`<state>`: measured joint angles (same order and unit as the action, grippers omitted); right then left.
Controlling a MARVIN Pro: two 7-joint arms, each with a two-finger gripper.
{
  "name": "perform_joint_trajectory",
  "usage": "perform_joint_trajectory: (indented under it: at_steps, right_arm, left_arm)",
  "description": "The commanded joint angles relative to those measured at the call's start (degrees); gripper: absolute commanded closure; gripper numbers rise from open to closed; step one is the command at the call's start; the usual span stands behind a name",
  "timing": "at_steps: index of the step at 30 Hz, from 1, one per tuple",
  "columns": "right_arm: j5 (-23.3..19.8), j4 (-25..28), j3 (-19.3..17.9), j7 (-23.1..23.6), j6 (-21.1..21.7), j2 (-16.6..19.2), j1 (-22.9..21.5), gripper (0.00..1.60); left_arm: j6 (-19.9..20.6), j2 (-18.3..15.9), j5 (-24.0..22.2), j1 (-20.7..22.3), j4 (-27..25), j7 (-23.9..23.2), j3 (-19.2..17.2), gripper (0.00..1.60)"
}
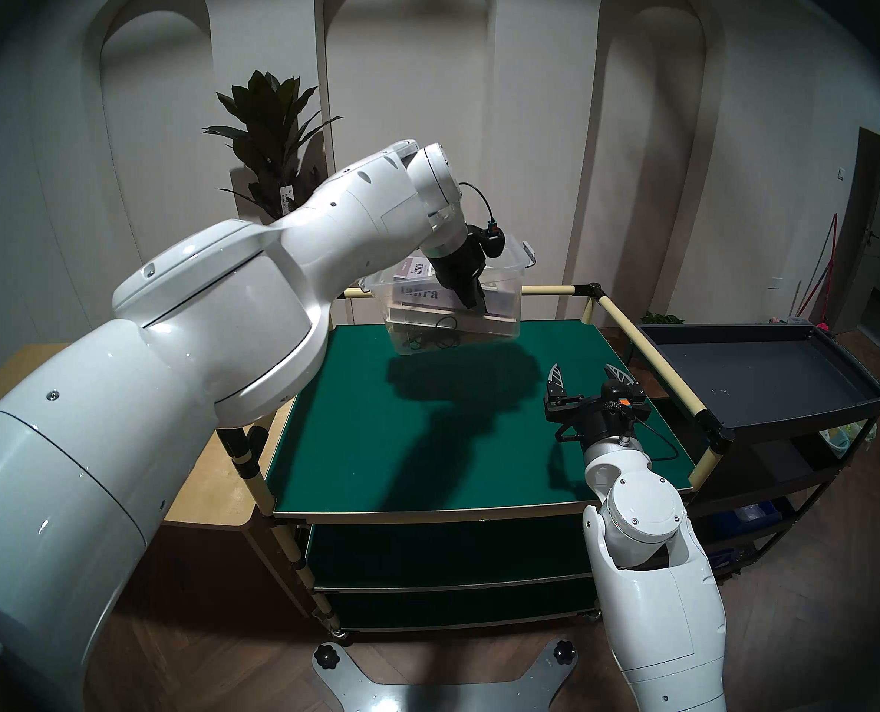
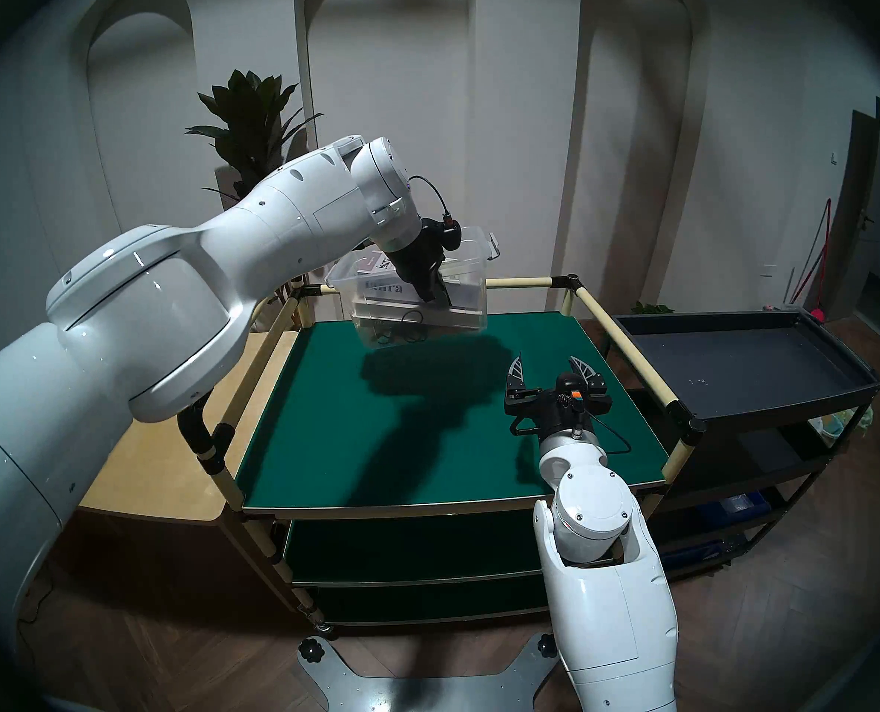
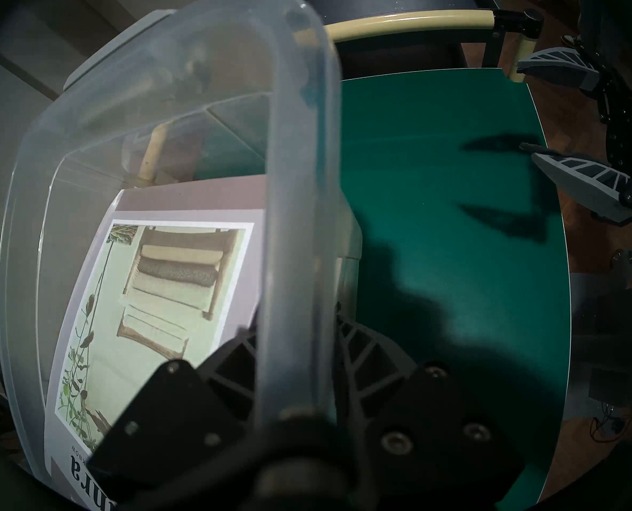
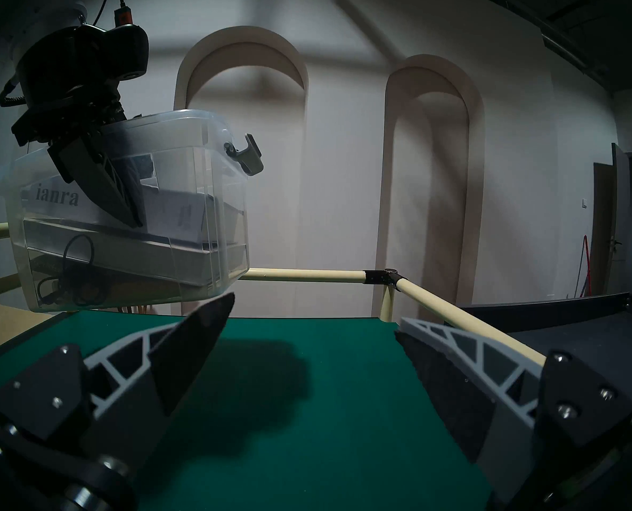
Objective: Put the storage box onto the shelf
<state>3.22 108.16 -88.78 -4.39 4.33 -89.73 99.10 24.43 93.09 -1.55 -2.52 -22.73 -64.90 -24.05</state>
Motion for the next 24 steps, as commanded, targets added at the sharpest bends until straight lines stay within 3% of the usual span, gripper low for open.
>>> perform_joint_trajectory:
  at_steps: [1,24]
  right_arm:
    - [0.1,1.2,-0.1,-0.1,-0.4,0.1,-0.6,0.00]
    - [0.1,1.3,-0.1,-0.1,-0.4,0.1,-0.7,0.00]
  left_arm:
    - [-1.3,2.3,0.3,2.3,1.1,2.0,-0.4,1.60]
    - [-5.6,5.3,1.5,-3.6,7.0,6.0,-0.2,1.60]
